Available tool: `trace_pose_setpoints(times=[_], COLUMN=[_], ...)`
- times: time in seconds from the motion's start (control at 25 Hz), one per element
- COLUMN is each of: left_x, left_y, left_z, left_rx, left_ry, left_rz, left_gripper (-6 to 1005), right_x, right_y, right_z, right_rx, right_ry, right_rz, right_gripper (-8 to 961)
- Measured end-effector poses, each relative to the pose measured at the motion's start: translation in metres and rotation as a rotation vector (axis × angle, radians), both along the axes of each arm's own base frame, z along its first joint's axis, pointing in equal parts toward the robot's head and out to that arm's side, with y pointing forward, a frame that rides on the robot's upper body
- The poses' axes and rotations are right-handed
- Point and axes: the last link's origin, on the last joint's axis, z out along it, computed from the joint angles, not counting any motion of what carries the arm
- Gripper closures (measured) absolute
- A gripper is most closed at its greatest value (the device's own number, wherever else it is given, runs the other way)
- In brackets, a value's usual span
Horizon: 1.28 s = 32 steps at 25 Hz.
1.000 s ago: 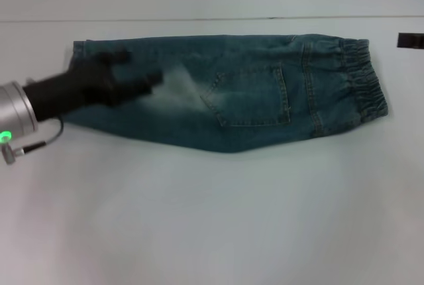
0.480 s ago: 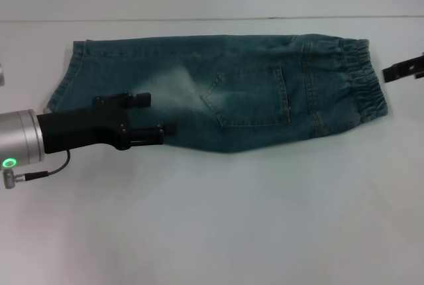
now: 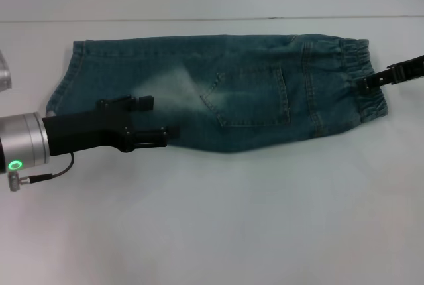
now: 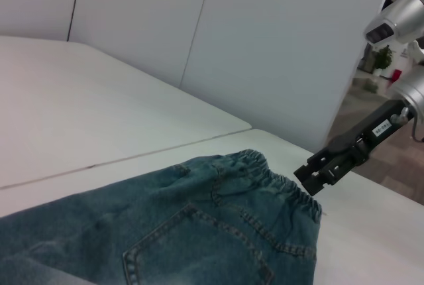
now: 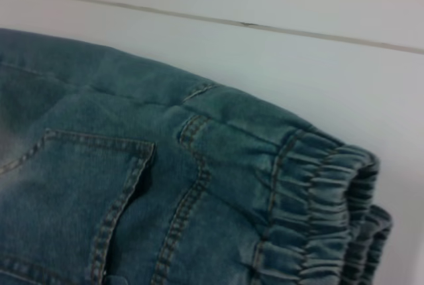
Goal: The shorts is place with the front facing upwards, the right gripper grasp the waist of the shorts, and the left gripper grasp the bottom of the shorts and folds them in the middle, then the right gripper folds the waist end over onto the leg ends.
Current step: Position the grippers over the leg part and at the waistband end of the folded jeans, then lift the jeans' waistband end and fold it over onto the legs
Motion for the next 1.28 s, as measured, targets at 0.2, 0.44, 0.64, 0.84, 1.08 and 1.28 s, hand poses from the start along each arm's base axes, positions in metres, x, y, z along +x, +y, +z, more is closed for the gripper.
trace_pose_setpoints(times=[0.2, 0.44, 0.64, 0.84, 1.08, 1.28], left_x=[-0.001, -0.001, -0.001, -0.003, -0.003, -0.003], left_y=[0.001, 0.002, 0.002, 0.001, 0.000, -0.001], left_z=[-0.002, -0.001, -0.001, -0.002, -0.004, -0.005], left_rx=[0.000, 0.003, -0.001, 0.001, 0.002, 0.008], left_ry=[0.000, 0.001, -0.003, -0.003, -0.010, -0.015], left_rz=[0.014, 0.020, 0.029, 0.039, 0.045, 0.043], left_gripper=[50, 51, 51, 52, 53, 58], right_x=[0.001, -0.003, -0.004, -0.003, 0.002, 0.006], right_y=[0.001, 0.001, 0.001, 0.000, -0.003, -0.005], right_z=[-0.019, -0.038, -0.042, -0.040, -0.038, -0.037], right_rx=[0.000, -0.015, -0.018, -0.022, -0.028, -0.028], right_ry=[-0.006, -0.019, -0.023, -0.023, -0.030, -0.034], right_rz=[0.028, 0.070, 0.090, 0.089, 0.093, 0.098], right_gripper=[33, 54, 108, 216, 393, 603])
